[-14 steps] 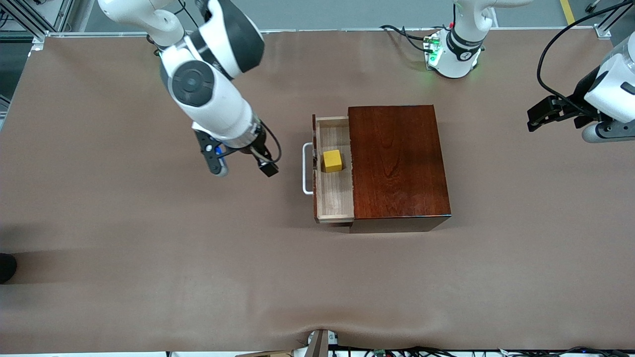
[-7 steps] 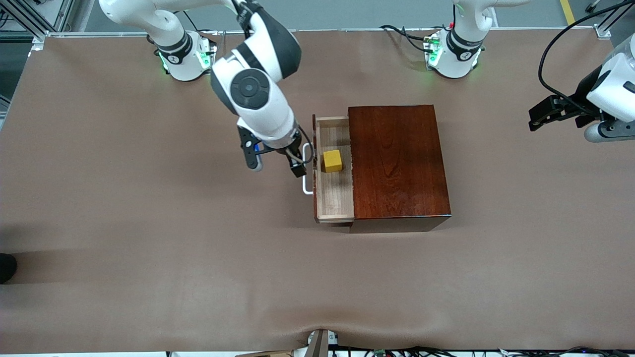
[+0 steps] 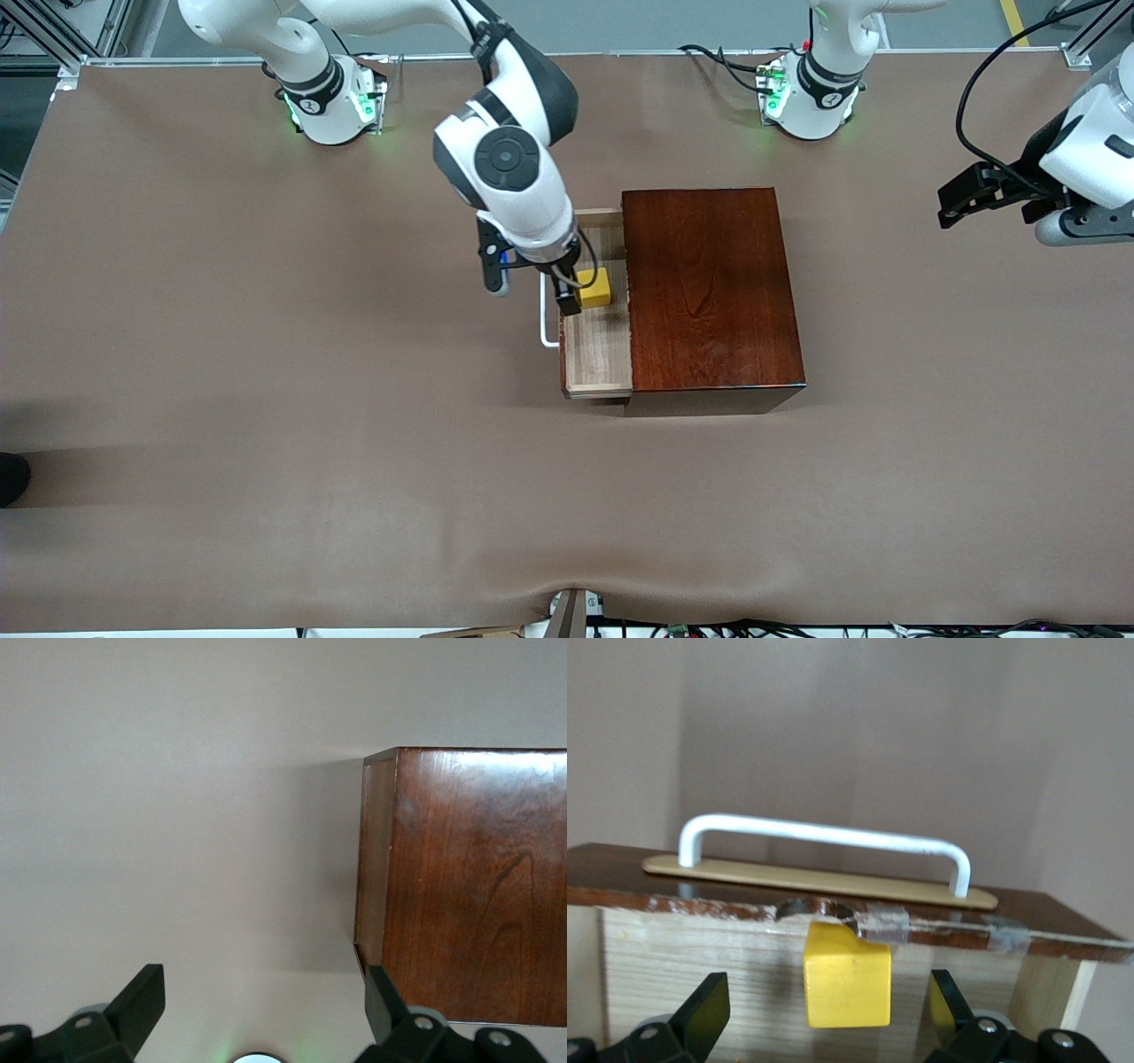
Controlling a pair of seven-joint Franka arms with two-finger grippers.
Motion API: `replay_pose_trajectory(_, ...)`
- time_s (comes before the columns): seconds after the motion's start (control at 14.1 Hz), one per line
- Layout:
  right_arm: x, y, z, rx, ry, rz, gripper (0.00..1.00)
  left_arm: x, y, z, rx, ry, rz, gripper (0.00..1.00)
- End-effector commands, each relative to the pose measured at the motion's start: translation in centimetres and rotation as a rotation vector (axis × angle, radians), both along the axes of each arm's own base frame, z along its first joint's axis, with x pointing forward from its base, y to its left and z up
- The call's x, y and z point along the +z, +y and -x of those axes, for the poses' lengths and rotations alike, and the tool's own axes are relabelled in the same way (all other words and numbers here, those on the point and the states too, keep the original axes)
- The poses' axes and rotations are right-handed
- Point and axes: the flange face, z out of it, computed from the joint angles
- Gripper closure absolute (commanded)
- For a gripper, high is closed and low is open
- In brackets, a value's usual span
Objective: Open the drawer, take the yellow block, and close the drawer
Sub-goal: 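Move the right gripper over the yellow cube in the drawer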
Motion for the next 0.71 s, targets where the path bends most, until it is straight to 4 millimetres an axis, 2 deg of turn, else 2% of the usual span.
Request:
replay_pose_trajectory(0.0,-1.2,2.1,-0.5,-0.024,0.0,-0.004,0.0,0.7,0.0,0.9,-0.014,0.0,0.019,0.0)
replay_pose_trajectory(0.64,-3.9,3.8,1.5,0.03,0.004,0.047,0.0,0.5,-0.2,0.7,-0.017,-0.003,0.017,0.0)
